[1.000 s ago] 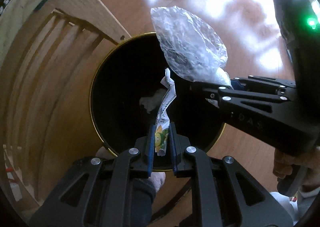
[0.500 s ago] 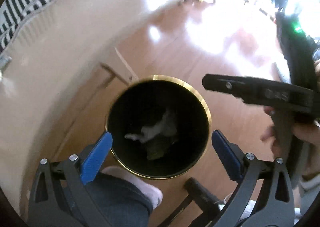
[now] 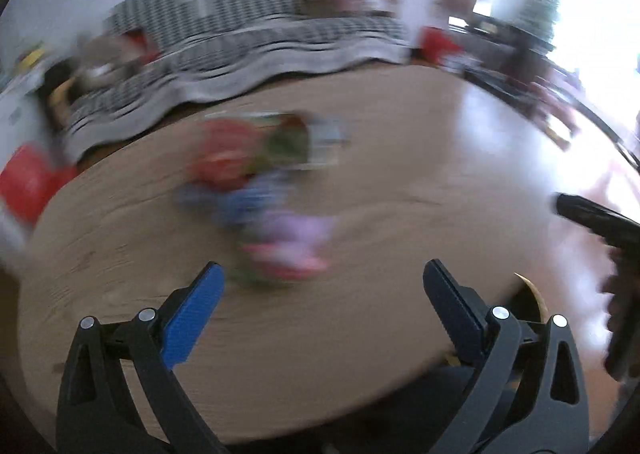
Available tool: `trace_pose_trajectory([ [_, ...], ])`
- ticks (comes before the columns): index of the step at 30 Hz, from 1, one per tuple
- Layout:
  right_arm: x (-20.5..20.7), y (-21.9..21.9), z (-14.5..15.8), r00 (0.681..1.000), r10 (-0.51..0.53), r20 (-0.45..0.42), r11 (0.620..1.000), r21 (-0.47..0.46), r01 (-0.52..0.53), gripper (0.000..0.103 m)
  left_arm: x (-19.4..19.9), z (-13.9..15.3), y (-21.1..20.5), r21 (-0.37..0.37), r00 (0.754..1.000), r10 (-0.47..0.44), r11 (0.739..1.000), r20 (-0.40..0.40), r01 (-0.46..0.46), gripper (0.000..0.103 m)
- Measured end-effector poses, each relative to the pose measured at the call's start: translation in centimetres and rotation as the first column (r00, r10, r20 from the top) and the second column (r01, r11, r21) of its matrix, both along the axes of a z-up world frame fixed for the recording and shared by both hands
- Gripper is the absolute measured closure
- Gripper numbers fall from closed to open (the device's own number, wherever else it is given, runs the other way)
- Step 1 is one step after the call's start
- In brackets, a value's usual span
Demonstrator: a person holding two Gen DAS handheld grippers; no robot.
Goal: Collect trash
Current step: 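Grasp the red cigarette box with the left tool while the right tool grasps the white snack bag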
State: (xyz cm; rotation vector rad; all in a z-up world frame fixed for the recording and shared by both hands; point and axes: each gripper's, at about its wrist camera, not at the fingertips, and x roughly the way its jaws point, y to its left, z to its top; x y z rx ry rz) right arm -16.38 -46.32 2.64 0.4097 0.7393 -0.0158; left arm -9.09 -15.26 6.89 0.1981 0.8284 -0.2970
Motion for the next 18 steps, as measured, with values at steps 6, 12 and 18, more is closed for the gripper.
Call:
trace_pose_trajectory([
  [6, 9.0, 8.0, 2.3, 0.995, 0.097, 0.032, 0.995, -0.041, -0.095, 0.007, 5.8, -2.3, 7.9, 0.041, 0.984, 0.178, 0.983, -0.026, -0.177, 0.006],
  [12, 16.1, 13.7, 0.5, 0.995, 0.096, -0.011, 0.99, -0.101, -0.097, 0.007, 10.1, -6.3, 10.0, 0.043, 0.981, 0.166, 0.986, -0.104, -0.162, 0.006],
  [18, 21.7, 16.3, -1.3, 0.991, 0.124, -0.046, 0.98, -0.151, -0.129, 0.007, 14.8, -7.9, 11.2, -0.047, 0.973, 0.178, 0.981, -0.148, -0.186, 0.006],
])
